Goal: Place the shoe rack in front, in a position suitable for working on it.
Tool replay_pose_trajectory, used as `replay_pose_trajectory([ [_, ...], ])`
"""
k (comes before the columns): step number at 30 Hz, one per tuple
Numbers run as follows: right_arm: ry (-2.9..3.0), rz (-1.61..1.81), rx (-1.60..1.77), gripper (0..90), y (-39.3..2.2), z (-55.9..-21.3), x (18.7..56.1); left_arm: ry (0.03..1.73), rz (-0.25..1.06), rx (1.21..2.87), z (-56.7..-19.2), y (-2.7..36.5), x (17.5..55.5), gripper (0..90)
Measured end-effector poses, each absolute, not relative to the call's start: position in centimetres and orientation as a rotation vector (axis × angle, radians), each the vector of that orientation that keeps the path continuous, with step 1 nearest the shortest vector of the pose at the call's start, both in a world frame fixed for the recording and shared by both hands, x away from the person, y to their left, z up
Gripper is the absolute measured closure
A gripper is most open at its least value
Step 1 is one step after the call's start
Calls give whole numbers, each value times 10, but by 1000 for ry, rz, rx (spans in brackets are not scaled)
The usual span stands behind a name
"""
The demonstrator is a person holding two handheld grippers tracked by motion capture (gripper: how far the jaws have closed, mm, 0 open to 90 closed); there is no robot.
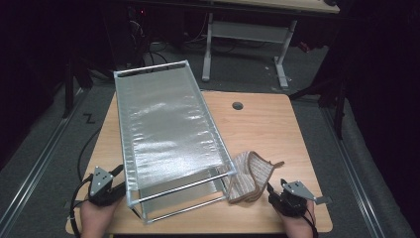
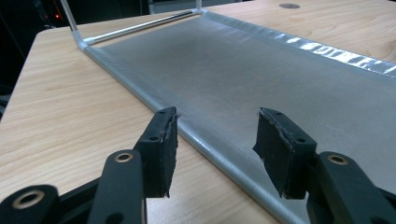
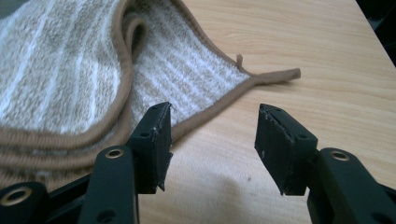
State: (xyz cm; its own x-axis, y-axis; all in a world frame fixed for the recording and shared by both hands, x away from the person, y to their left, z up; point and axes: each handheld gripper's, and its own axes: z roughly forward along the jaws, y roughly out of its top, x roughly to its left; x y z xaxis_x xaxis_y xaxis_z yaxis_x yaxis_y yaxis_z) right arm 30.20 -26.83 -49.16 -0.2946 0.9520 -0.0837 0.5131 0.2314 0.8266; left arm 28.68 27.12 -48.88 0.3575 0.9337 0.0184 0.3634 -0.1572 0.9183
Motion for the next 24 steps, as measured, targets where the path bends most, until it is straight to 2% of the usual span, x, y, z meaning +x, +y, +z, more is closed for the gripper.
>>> replay_pose_trajectory([
  [11,1899,935,1351,454,-271,-490,298,1141,792,1715,-488,270,287,485],
  [18,1911,970,1308,409,-262,-485,298,1147,794,1724,-489,271,286,483],
  [20,1918,990,1296,381,-259,-482,298,1146,795,1730,-489,271,286,481],
  [21,1927,1027,1273,330,-256,-478,297,1144,794,1732,-489,270,286,481],
  [22,1927,1027,1273,330,-256,-478,297,1144,794,1734,-489,270,286,481],
  [23,1934,1069,1252,257,-253,-472,297,1142,795,1740,-490,270,286,481],
  [24,1941,1083,1245,232,-251,-470,298,1142,793,1741,-490,269,287,481],
])
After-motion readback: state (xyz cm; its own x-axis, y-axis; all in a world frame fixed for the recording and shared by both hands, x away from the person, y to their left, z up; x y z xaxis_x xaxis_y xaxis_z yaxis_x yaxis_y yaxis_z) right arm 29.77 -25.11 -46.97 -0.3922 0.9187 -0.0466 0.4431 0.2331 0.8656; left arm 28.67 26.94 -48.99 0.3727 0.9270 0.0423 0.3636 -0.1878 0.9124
